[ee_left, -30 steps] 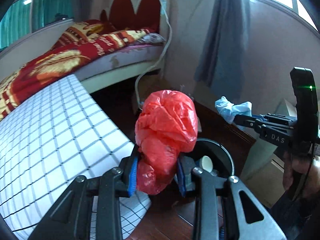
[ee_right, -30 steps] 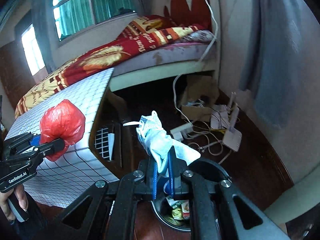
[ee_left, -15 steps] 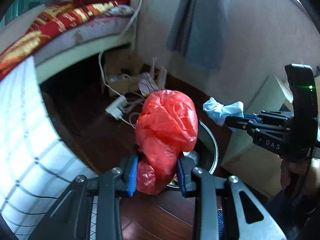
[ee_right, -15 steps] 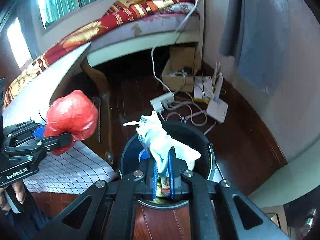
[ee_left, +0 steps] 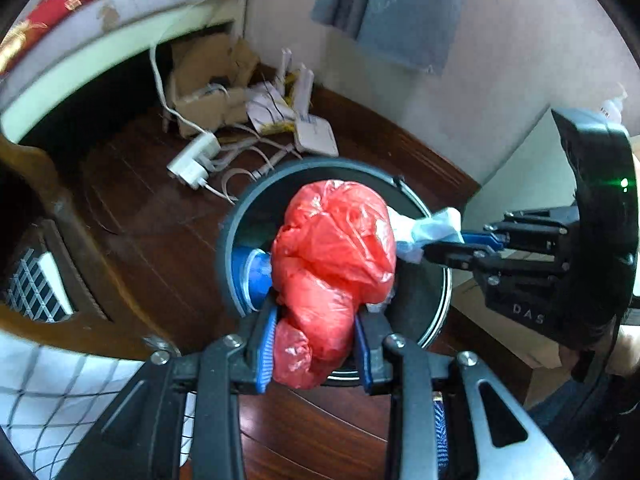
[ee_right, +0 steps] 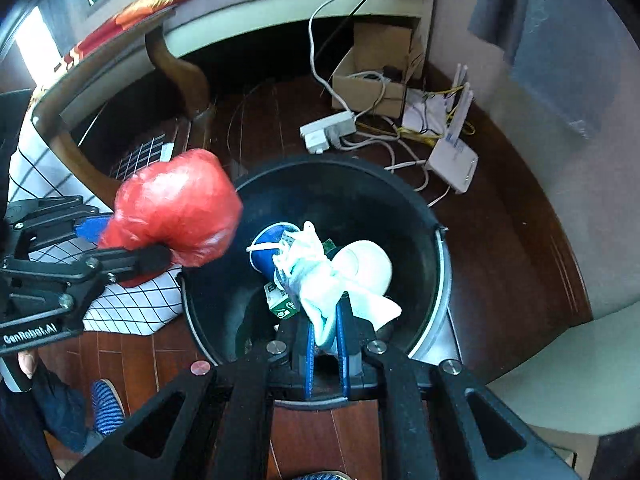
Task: Collect trash
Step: 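Open both tools to drop the red bag and tissue into the bin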
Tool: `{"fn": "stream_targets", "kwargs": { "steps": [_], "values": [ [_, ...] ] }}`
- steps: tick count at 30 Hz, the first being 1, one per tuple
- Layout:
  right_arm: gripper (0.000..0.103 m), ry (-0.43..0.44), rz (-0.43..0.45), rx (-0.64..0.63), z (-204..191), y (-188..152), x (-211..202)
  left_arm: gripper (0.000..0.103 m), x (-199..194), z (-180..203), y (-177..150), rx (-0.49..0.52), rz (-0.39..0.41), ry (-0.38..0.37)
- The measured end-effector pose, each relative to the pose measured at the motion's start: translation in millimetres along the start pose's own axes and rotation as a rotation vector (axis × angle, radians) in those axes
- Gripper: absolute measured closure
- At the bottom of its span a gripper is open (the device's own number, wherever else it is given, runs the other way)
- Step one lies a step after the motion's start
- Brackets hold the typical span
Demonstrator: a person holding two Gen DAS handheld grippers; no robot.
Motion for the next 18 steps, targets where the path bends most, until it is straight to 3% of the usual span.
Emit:
{"fn": "stream_targets", "kwargs": {
  "steps": [1, 2, 3, 4, 5, 7, 11, 18],
  "values": [
    [0.088, -0.008, -0.002, -0.011, 1, 1, 5, 0.053, 11, -3, -1, 0.0, -0.033, 0.012],
    [0.067, -0.049, -0.007, -0.033, 6, 2, 11, 0.019, 18, -7, -3, -0.008, -0.059, 0.043],
    [0.051, -0.088, -0.017, -0.03, 14, -1, 15, 0.0, 23, -13, -5, -0.017, -0.074, 0.077],
    [0.027, -0.112, -0.028, -0.01, 21, -4, 18, 0.001, 22, -20, -7, -0.032, -0.065, 0.093],
    [0.014, -0.133, -0.027, 0.011, 30, -6, 18, 0.0, 20, -24, -8, -0.047, -0.062, 0.102],
    [0.0, -0.18, -0.032, 0.043, 42, -8, 16, 0.0, 12, -31, -12, -0.069, -0.037, 0.122],
    [0.0, -0.222, -0.017, 0.114, 57, -12, 9, 0.0, 1, -39, -13, -0.065, 0.024, 0.205],
    [0.0, -0.195, 0.013, 0.107, 38, -9, -1, 0.001, -9, -45, -13, -0.082, 0.066, 0.24]
  ]
}}
Point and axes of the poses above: each gripper's, at about its wrist camera, not at the fingertips, and x roughly the way its jaws point, z to its right, y to its top, the point moved 7 cm from there along x, roughly the way its jaws point, and after that the axes turned 4 degrees about y, right-handed, at the moved point
